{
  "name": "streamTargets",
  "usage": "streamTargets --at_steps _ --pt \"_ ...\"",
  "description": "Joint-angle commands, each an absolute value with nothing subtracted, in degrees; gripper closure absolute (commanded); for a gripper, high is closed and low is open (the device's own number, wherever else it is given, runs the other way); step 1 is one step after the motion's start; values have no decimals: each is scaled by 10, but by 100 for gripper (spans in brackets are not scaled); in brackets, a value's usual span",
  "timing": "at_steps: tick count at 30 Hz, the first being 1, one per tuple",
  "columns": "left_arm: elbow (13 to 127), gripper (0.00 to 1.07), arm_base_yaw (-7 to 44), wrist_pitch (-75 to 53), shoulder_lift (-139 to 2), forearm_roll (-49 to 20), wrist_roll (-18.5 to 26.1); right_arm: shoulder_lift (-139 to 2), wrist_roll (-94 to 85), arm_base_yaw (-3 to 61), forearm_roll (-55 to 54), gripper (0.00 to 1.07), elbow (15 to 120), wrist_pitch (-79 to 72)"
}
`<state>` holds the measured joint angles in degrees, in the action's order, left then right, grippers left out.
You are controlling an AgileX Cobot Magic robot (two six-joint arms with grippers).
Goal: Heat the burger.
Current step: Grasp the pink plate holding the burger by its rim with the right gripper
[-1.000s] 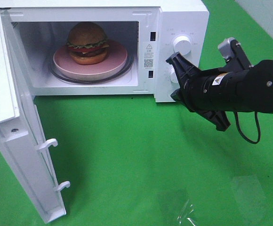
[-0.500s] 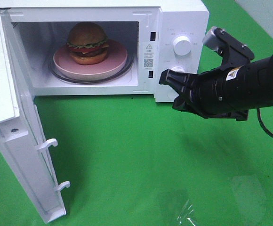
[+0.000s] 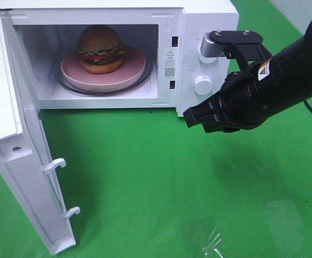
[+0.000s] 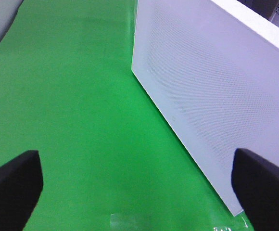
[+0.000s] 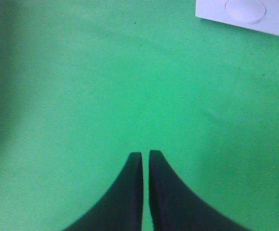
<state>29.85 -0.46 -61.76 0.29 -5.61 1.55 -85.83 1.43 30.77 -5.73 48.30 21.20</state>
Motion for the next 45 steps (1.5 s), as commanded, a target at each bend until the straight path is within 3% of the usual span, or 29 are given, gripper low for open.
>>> streamTargets --at_steps 1,10,12,17,18,24,26,27,28,29,30,31,32,33,34,35,36,40,45 --pt "297 7 -6 -612 12 -57 16 -855 -28 307 -13 99 498 238" --pt "297 7 -6 -612 12 -57 16 -855 -260 307 37 98 507 247" --pt "297 7 -6 -612 12 -57 16 -855 -399 307 37 98 507 247" --pt "297 7 -6 -612 12 -57 16 -855 -509 307 37 98 507 247" --pt "297 7 -6 -612 12 -57 16 -855 -596 307 37 98 507 247" --pt "297 7 -6 -612 12 -57 16 -855 -684 307 40 95 507 246" --pt "297 7 -6 -612 12 -57 16 -855 -692 307 51 91 507 243" --pt "297 7 -6 -612 12 -57 16 -855 -692 307 66 82 507 239" --pt "297 7 -6 -612 12 -57 16 -855 -692 307 66 82 507 239" --pt "297 7 -6 -612 12 -57 16 -855 -689 307 76 68 508 235" --pt "297 7 -6 -612 12 -57 16 -855 -689 307 76 68 508 235" --pt "297 7 -6 -612 12 -57 16 -855 -685 307 84 60 508 235" --pt "297 7 -6 -612 12 -57 16 -855 -673 307 92 45 508 231" --pt "297 7 -6 -612 12 -57 16 -855 -673 307 92 45 508 231" --pt "297 7 -6 -612 12 -57 16 -855 -655 307 98 30 508 225" --pt "297 7 -6 -612 12 -57 16 -855 -655 307 98 30 508 225" --pt "297 7 -6 -612 12 -57 16 -855 -639 307 101 17 508 211" --pt "297 7 -6 -612 12 -57 16 -862 -611 315 115 9 516 212" --pt "297 7 -6 -612 12 -57 16 -881 -588 333 142 10 536 221"
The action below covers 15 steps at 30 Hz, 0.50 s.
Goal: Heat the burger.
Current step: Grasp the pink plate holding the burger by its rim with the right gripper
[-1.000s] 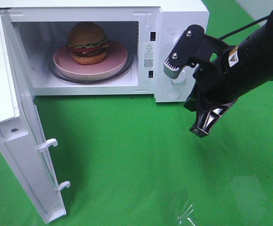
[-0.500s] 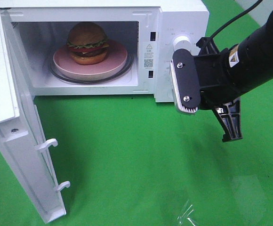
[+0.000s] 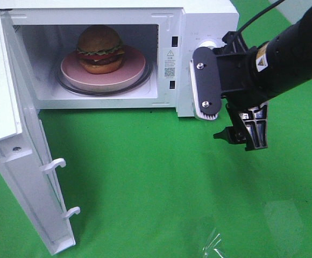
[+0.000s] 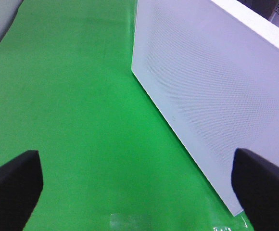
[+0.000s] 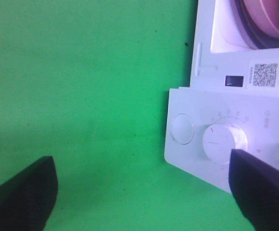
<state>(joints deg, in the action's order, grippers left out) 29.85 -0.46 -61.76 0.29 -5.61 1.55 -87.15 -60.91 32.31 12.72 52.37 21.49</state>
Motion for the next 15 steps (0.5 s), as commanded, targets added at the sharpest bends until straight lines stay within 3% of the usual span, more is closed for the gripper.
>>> streamTargets --at_steps 1,15 --pt "297 7 -6 -612 12 -57 16 -907 -562 352 170 11 561 227" --pt "297 7 -6 -612 12 -57 16 -1012 -531 398 225 14 680 235"
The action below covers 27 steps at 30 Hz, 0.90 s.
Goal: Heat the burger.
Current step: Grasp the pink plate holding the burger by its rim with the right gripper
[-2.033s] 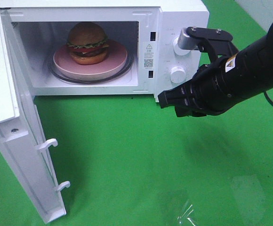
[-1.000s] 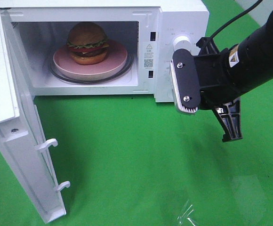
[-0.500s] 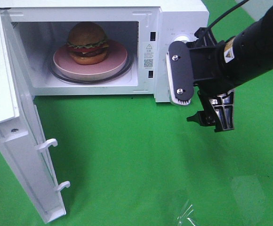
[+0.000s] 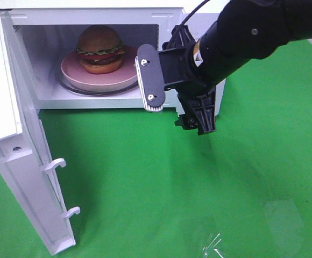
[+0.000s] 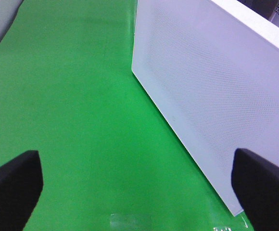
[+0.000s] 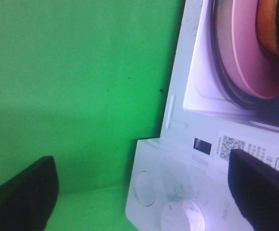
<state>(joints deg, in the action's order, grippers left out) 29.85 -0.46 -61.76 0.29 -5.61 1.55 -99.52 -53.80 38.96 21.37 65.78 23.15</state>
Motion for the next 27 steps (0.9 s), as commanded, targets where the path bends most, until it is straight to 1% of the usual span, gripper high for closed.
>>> streamTargets --at_steps 1,8,17,19,21,27 --pt "297 7 -6 -612 12 -57 16 -1029 -529 403 236 15 699 232" --pt "297 7 -6 -612 12 -57 16 -1094 -524 415 242 15 761 211" --pt "297 7 -6 -612 12 -57 16 -1145 -524 413 242 17 804 205" --pt "297 7 -6 -612 12 -57 16 -1159 -524 413 242 17 821 203" --pt "297 7 -6 -612 12 -57 16 -1195 -524 412 242 17 865 204" --pt "297 7 -6 -612 12 -57 16 -1239 -524 412 242 19 920 211"
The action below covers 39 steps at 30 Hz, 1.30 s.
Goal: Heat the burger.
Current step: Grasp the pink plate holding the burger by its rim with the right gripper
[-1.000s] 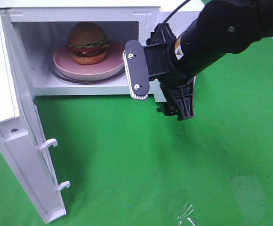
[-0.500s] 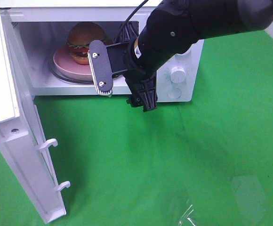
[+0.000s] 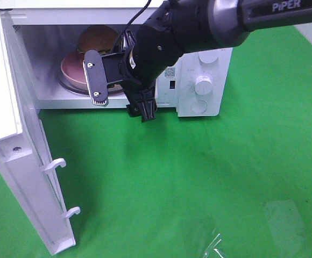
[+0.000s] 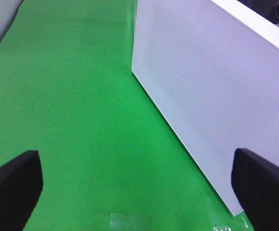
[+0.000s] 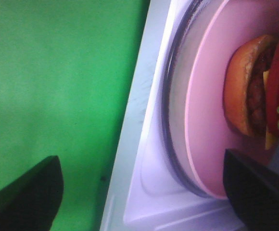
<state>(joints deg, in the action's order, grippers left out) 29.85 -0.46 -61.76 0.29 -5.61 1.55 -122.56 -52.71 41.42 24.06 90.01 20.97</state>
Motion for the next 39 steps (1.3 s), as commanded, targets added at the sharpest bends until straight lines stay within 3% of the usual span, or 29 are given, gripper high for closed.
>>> streamTargets --at_steps 1,14,28,39 --pt "297 7 -6 -612 12 -57 16 -1239 -524 412 242 19 920 211" --pt "297 7 -6 -612 12 -57 16 -1343 -529 398 218 22 1048 223" --pt "297 7 -6 -612 12 -56 16 -1384 -575 387 152 26 1101 234" --pt "297 7 -6 -612 12 -56 16 -1393 -595 389 125 60 1101 248"
